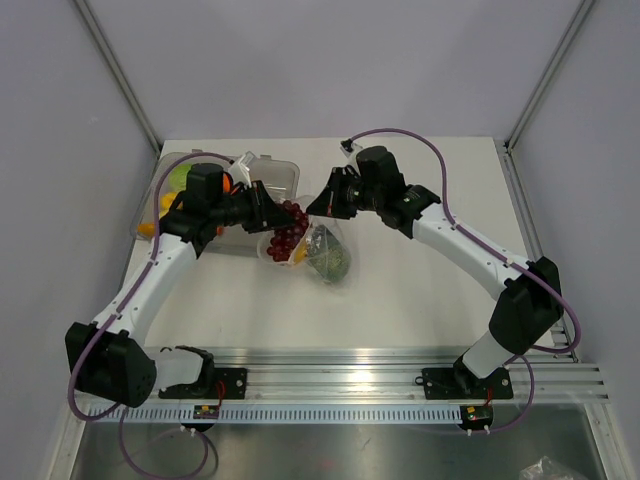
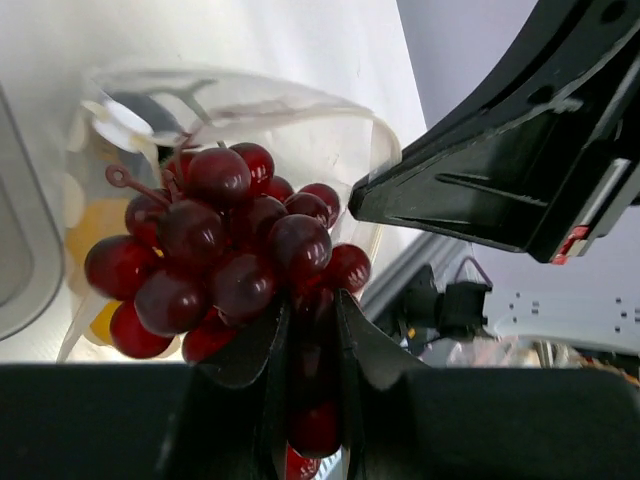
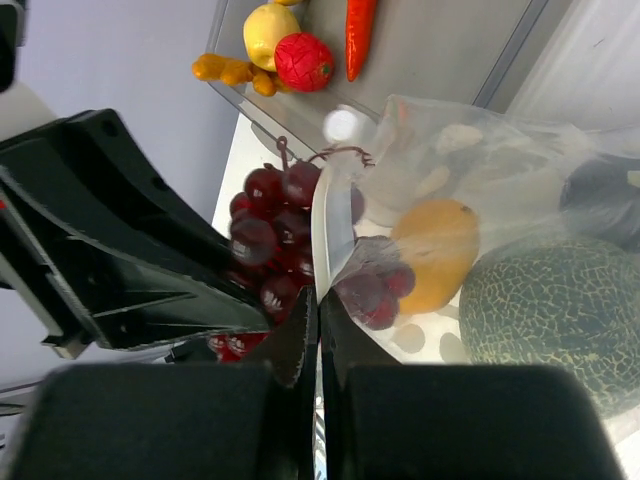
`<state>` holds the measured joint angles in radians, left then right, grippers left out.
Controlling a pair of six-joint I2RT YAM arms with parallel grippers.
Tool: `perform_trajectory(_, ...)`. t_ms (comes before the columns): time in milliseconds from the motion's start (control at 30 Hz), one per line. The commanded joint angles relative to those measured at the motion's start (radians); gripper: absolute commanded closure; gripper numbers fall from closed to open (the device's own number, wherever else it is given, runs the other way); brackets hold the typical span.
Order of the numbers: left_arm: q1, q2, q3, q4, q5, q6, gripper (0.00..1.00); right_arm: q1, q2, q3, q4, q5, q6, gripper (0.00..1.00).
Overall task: Place the food in the zip-top bag and seal the zipper
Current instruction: Place the fake fruit in the zipper food storage bag, then adjust the zipper food storage bag at the center of the board.
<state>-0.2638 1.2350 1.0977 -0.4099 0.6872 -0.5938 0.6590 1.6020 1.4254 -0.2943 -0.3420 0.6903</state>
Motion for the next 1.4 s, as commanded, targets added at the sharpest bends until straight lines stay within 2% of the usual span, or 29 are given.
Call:
perform_trajectory(0, -0.014, 0.029, 0.045, 0.028, 0.146, 0.06, 1.0, 0.01, -0.04, 0.003, 0.073, -0.031, 0.017, 1.0)
perform_trajectory(133, -0.022, 0.086, 0.077, -0.091, 0.153, 0.141, 1.0, 0.01, -0.054, -0.003, 0.073, -0.032, 0.015, 1.0)
perform_trajectory(367, -0.058, 0.187, 0.083, -0.128, 0.08, 0.183, 1.0, 0.01, -0.068, -0.006, 0.084, -0.04, 0.025, 1.0)
perform_trajectory(500, -0.089, 0.212, 0.071, -0.067, 0.035, 0.141, 1.0, 0.01, -0.07, -0.013, 0.092, -0.041, 0.032, 1.0)
perform_trajectory(533, -0.098, 0.212, 0.068, -0.041, 0.04, 0.134, 0.97, 0.01, -0.068, -0.013, 0.092, -0.04, 0.031, 1.0)
perform_trajectory(633, -0.103, 0.195, 0.103, -0.067, 0.048, 0.153, 0.3, 0.01, -0.068, -0.017, 0.086, -0.037, 0.031, 1.0)
perform_trajectory(667, -0.103, 0.184, 0.117, -0.088, 0.048, 0.169, 0.22, 0.01, -0.071, -0.019, 0.086, -0.032, 0.031, 1.0)
perform_trajectory(700, -0.103, 0.173, 0.134, -0.145, 0.04, 0.186, 0.19, 0.01, -0.076, -0.025, 0.083, -0.032, 0.025, 1.0)
perform_trajectory(800, -0.103, 0.11, 0.218, -0.269, 0.048, 0.276, 0.19, 0.01, -0.085, -0.039, 0.072, -0.019, 0.021, 1.0)
perform_trajectory(833, -0.103, 0.091, 0.231, -0.291, 0.055, 0.297, 0.27, 0.01, -0.088, -0.042, 0.07, -0.015, 0.02, 1.0)
perform_trajectory(867, -0.103, 0.071, 0.247, -0.309, 0.061, 0.333, 0.48, 0.01, -0.088, -0.045, 0.07, -0.012, 0.02, 1.0)
perform_trajectory(900, -0.101, 0.026, 0.255, -0.341, 0.051, 0.342, 0.59, 0.01, -0.093, -0.048, 0.069, -0.012, 0.02, 1.0)
perform_trajectory(967, -0.101, -0.005, 0.264, -0.365, -0.007, 0.351, 0.78, 0.01, -0.096, -0.049, 0.07, -0.008, 0.02, 1.0)
perform_trajectory(1000, -0.097, -0.023, 0.261, -0.381, -0.032, 0.348, 0.8, 0.01, -0.096, -0.049, 0.07, -0.008, 0.02, 1.0)
perform_trajectory(1067, -0.085, -0.029, 0.226, -0.391, -0.108, 0.318, 0.81, 0.01, -0.096, -0.048, 0.07, -0.009, 0.02, 1.0)
perform_trajectory(1100, -0.069, -0.032, 0.202, -0.392, -0.142, 0.299, 0.74, 0.01, -0.099, -0.045, 0.069, -0.011, 0.018, 1.0)
perform_trajectory(1200, -0.035, -0.042, 0.087, -0.359, -0.25, 0.236, 0.43, 0.01, -0.109, -0.042, 0.058, -0.009, 0.012, 1.0)
perform_trajectory(1233, -0.035, -0.046, 0.062, -0.346, -0.262, 0.229, 0.38, 0.01, -0.111, -0.042, 0.055, -0.006, 0.012, 1.0)
perform_trajectory(1367, -0.035, -0.048, -0.041, -0.275, -0.284, 0.186, 0.38, 0.01, -0.12, -0.037, 0.044, -0.005, 0.005, 1.0)
